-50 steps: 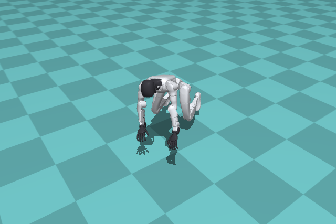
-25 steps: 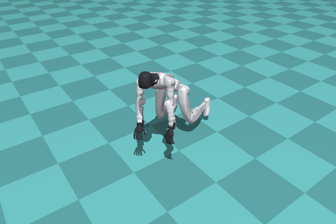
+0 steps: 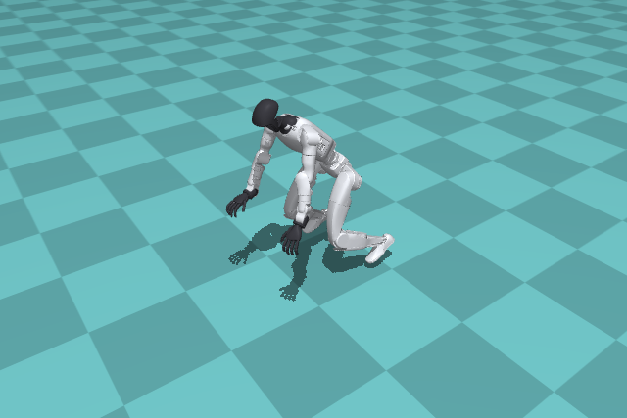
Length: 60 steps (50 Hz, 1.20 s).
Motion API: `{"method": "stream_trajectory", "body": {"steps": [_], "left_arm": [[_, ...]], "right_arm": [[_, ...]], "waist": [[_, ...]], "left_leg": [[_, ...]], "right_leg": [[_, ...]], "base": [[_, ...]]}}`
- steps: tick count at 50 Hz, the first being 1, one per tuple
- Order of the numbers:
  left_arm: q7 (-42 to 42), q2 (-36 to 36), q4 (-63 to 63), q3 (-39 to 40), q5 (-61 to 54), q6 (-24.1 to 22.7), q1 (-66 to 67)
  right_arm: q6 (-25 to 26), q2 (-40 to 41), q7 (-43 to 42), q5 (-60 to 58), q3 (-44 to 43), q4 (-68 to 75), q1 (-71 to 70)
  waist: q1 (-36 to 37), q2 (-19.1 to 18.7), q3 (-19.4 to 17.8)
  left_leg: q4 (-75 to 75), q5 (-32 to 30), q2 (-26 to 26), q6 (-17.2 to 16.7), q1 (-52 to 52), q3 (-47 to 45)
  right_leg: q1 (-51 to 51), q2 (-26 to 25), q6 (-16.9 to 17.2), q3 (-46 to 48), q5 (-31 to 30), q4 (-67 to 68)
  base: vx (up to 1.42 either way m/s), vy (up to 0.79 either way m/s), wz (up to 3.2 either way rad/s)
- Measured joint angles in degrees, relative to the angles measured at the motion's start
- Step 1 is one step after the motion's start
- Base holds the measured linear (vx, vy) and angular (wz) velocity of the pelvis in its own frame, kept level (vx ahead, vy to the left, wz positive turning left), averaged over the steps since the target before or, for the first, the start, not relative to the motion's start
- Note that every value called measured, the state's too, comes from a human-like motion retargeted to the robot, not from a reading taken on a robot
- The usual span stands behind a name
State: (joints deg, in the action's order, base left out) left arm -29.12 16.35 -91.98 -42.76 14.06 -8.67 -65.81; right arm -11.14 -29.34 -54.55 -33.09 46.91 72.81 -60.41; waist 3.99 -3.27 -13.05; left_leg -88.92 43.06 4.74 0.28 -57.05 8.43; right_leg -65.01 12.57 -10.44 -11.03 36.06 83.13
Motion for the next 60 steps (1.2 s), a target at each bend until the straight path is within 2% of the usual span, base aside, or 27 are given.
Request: {"method": "stream_trajectory", "body": {"steps": [3, 7, 13, 20, 26, 33, 39, 46, 53, 60], "left_arm": [[1.17, 3.04, 2.04, 3.71, -2.84, -1.05, 8.49], [3.28, 6.92, 5.13, 10.5, -5.66, -2.33, 22.77], [8.07, 10.21, 8.91, 22.77, -7.69, -3.83, 44.83], [14.18, 11.06, 11.73, 34.69, -10.76, -4.76, 61.14], [15.39, 11.06, 14.46, 38.88, -13.0, -4.77, 67.04], [14.15, 10.16, 19.58, 36.83, -14.22, -4.84, 66.73], [14.35, 8.01, 25.1, 32.34, -14.58, -5.71, 65.13], [16.91, 4.7, 28.72, 25.77, -14.07, -6.19, 63.93], [21.49, 1.22, 27.09, 18.99, -13.0, -5.09, 63.28], [25.78, -1.22, 23.59, 14.16, -12.31, -4.22, 63.58]], "right_arm": [[-1.11, -3.76, 1.77, 1.24, -1.37, -4.66, 6.2], [-2.13, -8.42, 6.29, 3.78, -5.63, -10.6, 17.06], [-2.22, -11.75, 17.45, 9.93, -16.98, -15.3, 36.35], [-1.11, -10.9, 30.81, 20.52, -30.73, -12.64, 53.14], [-1.24, -9.32, 36.61, 28.67, -38.45, -9.31, 60.61], [-2.16, -7.09, 38.81, 36.06, -41.02, -7.74, 62.55], [-2.93, -4.25, 40.26, 40.23, -39.65, -7.85, 62.14], [-2.84, -0.43, 43.51, 42.53, -35.65, -7.52, 61.19], [-1.92, 2.28, 47.64, 43.64, -31.33, -5.9, 60.13], [-1.38, 3.48, 51.01, 45.47, -29.34, -3.96, 60.27]], "waist": [[-1.53, -1.47, 1.49], [-3.28, -3.27, 4.0], [-5.42, -5.2, 8.32], [-5.53, -6.53, 13.35], [-6.89, -6.61, 16.71], [-8.0, -5.71, 19.62], [-7.66, -5.17, 21.59], [-6.15, -4.92, 23.31], [-3.28, -5.82, 23.26], [-1.14, -6.59, 23.49]], "left_leg": [[2.16, 1.43, -0.53, -0.09, -1.23, 0.34], [5.93, 3.15, -1.65, -0.32, -1.3, 1.18], [15.0, 3.16, -2.36, -1.6, 1.5, 1.43], [30.51, -1.07, 2.04, -1.38, 6.03, -3.82], [43.19, -7.85, 4.44, -0.5, 10.29, -10.18], [56.71, -14.98, 5.04, 1.24, 16.37, -15.84], [63.86, -18.59, 5.89, 1.68, 21.18, -18.23], [62.27, -18.69, 8.5, 0.82, 22.9, -17.95], [54.06, -18.36, 12.54, -2.0, 22.88, -13.48], [47.71, -14.49, 14.72, -2.14, 22.43, -12.23]], "right_leg": [[-0.87, 0.01, 0.4, 0.24, -1.92, -4.48], [-1.28, -1.68, 2.65, 0.68, -4.71, -12.39], [2.31, -9.1, 13.0, -1.87, -14.14, -27.47], [4.74, -8.54, 14.15, 3.95, -20.65, -41.22], [6.73, -6.47, 13.96, 11.65, -19.93, -39.75], [12.6, -3.68, 12.84, 16.5, -19.62, -39.06], [19.55, -4.03, 12.76, 17.91, -21.29, -45.23], [25.47, -7.15, 12.2, 18.11, -19.85, -51.95], [30.86, -11.95, 11.37, 18.18, -20.68, -56.6], [35.3, -15.02, 10.96, 18.39, -21.89, -60.09]], "base": [[-0.57, 0.2, -1.47], [-0.54, 0.22, -1.75], [-0.51, 0.22, -1.97], [-0.43, 0.13, -2.2], [-0.31, 0.03, -1.47], [-0.21, -0.05, -0.74], [-0.14, -0.13, -0.38], [-0.08, -0.18, -0.27], [-0.03, -0.16, -0.36], [0.0, -0.09, -0.16]]}}
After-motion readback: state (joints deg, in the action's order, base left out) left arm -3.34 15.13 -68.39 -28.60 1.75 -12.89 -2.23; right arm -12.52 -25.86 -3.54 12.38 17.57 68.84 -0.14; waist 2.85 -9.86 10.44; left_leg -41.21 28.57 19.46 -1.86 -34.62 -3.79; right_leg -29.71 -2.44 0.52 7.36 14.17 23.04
